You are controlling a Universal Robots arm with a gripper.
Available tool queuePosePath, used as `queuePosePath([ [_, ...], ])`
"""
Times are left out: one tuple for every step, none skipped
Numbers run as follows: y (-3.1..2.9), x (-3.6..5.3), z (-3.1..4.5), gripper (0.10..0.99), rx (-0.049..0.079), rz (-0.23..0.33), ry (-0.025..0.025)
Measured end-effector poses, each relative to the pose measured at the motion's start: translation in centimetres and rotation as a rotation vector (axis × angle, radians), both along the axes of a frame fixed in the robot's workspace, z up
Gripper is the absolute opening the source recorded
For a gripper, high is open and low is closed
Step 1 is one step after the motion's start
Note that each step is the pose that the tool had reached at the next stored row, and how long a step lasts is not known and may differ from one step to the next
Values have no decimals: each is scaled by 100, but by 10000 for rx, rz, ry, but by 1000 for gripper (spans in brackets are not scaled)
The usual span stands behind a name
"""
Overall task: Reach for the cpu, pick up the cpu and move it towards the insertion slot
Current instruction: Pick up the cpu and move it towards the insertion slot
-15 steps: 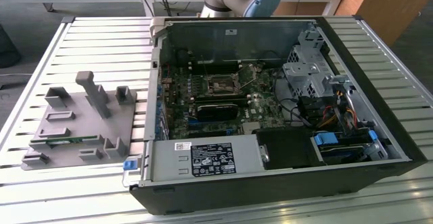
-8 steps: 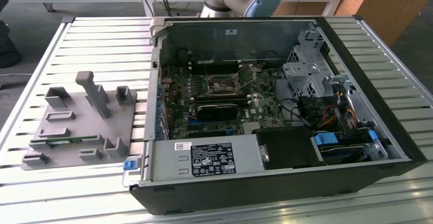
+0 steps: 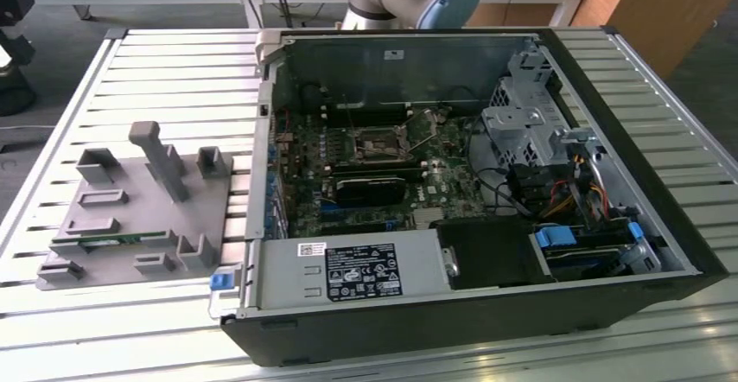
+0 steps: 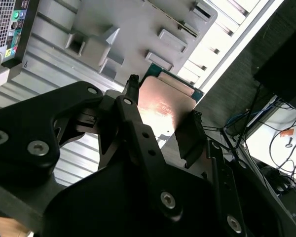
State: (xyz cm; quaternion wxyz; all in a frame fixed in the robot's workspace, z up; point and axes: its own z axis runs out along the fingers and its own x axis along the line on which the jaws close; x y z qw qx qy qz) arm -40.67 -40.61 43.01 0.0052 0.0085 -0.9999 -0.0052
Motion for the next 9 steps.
queuePosePath([
  [0, 20, 0, 541, 0, 0, 1],
  [0, 37, 0, 541, -1, -1, 0],
  [0, 52, 1, 541, -1, 0, 1],
  [0, 65, 0, 541, 0, 0, 0],
  [0, 77, 0, 541, -1, -1, 0],
  [0, 89, 0, 541, 0, -1, 0],
  [0, 101, 0, 541, -1, -1, 0],
  [0, 114, 0, 541, 0, 0, 0],
  [0, 125, 0, 541, -1, 0, 1],
])
